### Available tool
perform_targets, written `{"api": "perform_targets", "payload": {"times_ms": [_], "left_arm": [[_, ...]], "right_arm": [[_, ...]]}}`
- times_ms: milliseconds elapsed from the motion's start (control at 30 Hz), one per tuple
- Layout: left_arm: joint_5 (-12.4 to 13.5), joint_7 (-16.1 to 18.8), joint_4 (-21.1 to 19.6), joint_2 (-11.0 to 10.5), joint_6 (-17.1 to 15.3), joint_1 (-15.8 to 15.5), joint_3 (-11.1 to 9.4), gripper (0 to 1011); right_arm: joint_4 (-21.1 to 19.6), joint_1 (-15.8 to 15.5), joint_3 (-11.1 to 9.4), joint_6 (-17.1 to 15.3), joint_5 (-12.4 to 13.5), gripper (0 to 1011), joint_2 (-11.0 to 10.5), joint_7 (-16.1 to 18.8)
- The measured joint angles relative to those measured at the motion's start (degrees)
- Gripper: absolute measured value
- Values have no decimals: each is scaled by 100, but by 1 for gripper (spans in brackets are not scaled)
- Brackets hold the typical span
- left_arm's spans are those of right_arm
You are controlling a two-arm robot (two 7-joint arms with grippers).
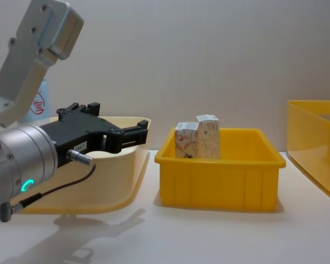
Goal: Bimanual collaborative sorting of washing and personal care products
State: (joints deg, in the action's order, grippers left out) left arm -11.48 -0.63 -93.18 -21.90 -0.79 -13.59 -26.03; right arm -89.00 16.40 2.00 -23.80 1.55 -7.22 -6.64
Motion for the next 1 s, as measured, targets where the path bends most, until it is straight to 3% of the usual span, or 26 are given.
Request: {"api": "perform_targets", "payload": {"times_ms": [367,700,1000], "left_arm": [[0,0,0,1,0,0,0,1000],[0,0,0,0,0,0,0,1000],[0,0,0,0,0,0,1,1000]], "right_arm": [[-64,-76,-17,376,13,1001,-27,156],[-281,-198,-18,1039,81,1001,-98,468],[-459,-274,-1,1399,115,1001,-135,675]]}}
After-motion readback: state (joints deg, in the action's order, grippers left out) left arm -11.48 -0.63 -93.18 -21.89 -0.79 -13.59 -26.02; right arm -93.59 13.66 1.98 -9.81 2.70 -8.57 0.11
